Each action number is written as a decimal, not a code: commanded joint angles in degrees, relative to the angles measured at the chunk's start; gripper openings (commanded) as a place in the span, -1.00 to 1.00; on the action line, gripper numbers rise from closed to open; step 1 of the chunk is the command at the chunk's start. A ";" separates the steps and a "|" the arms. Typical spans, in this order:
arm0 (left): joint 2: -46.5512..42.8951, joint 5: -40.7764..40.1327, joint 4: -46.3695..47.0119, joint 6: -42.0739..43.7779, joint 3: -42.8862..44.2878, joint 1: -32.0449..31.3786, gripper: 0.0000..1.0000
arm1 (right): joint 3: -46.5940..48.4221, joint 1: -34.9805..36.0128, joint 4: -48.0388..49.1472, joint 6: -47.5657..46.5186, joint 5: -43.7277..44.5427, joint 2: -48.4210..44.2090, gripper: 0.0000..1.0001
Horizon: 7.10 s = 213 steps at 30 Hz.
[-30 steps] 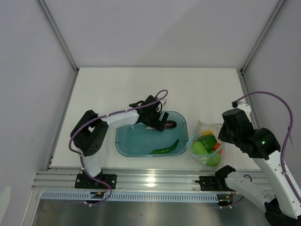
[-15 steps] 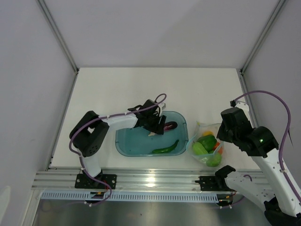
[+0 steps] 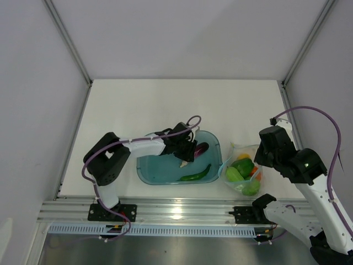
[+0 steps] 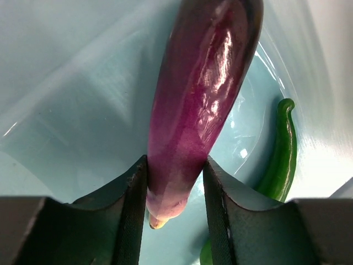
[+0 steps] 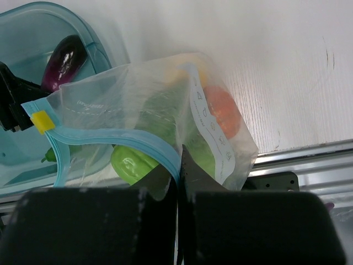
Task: Place the food in the zip-top bag and seal the zipper
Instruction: Pick up the fake vegetable from the bin, then place the fake vegetable in the zipper food storage bag, then pick up the fake vegetable from the bin.
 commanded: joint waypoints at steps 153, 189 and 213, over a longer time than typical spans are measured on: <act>-42.16 -7.07 -7.01 -22.26 -0.20 -13.89 0.99 | 1.61 14.21 -3.68 8.52 14.04 1.25 -1.00; -5.09 -0.94 -19.51 7.55 9.89 -5.97 0.70 | 1.08 14.13 0.27 2.45 10.88 -1.12 -1.00; 5.81 -6.12 -22.32 4.04 14.81 -14.32 0.48 | 1.52 14.12 -0.16 2.98 10.00 -1.30 -1.00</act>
